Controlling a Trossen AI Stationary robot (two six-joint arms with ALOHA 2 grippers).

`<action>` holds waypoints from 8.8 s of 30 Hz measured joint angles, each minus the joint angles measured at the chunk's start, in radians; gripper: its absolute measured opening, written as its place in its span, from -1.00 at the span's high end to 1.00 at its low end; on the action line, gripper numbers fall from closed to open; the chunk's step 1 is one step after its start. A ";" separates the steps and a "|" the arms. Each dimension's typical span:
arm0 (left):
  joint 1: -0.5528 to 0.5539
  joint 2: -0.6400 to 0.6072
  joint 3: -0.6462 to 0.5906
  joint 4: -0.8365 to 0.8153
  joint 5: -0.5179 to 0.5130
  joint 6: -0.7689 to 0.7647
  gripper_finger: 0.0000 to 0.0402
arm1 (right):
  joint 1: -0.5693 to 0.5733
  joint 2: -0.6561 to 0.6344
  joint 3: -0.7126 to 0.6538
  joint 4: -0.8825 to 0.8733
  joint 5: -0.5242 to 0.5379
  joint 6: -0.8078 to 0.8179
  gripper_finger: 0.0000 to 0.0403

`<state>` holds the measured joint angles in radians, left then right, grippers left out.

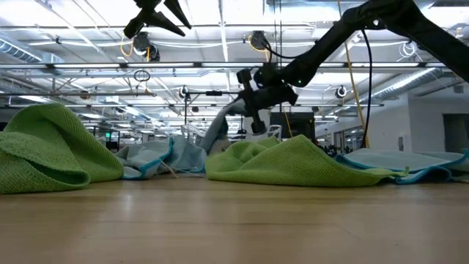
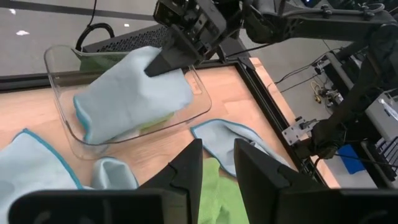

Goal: Fold microfiber towels
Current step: Put the bottom folded blue microfiber cloth into the transparent bin, then fold the right green microfiber cloth

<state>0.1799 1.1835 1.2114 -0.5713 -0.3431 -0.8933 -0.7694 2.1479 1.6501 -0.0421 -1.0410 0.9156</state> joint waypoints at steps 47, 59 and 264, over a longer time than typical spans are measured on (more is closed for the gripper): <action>0.000 0.000 0.000 0.000 0.005 0.050 0.54 | -0.031 -0.133 0.000 -0.505 0.471 -0.362 0.33; 0.000 0.000 0.000 -0.001 0.005 0.051 0.54 | -0.057 -0.169 0.000 -0.609 0.570 -0.449 -0.09; -0.636 0.598 0.624 -0.742 0.000 -0.464 0.67 | 1.076 -0.353 -0.745 0.684 0.757 0.230 -0.07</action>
<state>-0.4560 1.7813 1.8359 -1.3134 -0.3432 -1.3573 0.3071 1.7945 0.9056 0.6418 -0.2840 1.1454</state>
